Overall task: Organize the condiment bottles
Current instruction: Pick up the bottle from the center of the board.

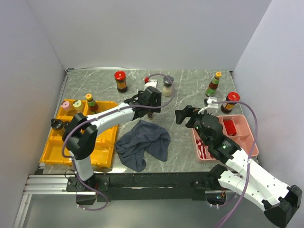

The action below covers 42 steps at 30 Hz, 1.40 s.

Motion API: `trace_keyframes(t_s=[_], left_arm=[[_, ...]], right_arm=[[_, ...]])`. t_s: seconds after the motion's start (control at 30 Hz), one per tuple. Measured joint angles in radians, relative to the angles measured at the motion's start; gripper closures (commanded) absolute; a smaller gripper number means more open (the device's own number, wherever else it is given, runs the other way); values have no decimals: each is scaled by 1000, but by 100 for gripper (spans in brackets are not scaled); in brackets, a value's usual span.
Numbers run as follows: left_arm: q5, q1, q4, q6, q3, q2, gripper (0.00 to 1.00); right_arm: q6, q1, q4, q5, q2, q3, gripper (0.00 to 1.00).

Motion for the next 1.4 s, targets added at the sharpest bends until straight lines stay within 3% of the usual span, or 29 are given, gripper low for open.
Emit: trace_keyframes(t_s=[0.33,0.5,0.53,0.7,0.8,0.83,1.17,1.4], left_arm=[[-50,-6,-53,-2,58,80,33],[-79,-6,-68,-4,78,110,42],[-87,-6,-69,-5,79,114,50],[-118,-6,-82,-19,79,119,66],[-130,-6,-91,-28,80,119,81],[-133,-6,-97,-29,83,119,99],[-229,-6,-233,-145,134,71,99],[-373,-6,-413,-339,145,-40,99]], right_arm=[[0,0,18,0,-28,-3,0],[0,0,21,0,-27,-3,0],[0,0,21,0,-26,-3,0],[-1,0,22,0,-24,-3,0],[-1,0,23,-1,-19,-3,0],[-1,0,23,-1,-16,-3,0],[-1,0,23,-4,-8,-3,0],[-5,0,23,-5,-6,-3,0]])
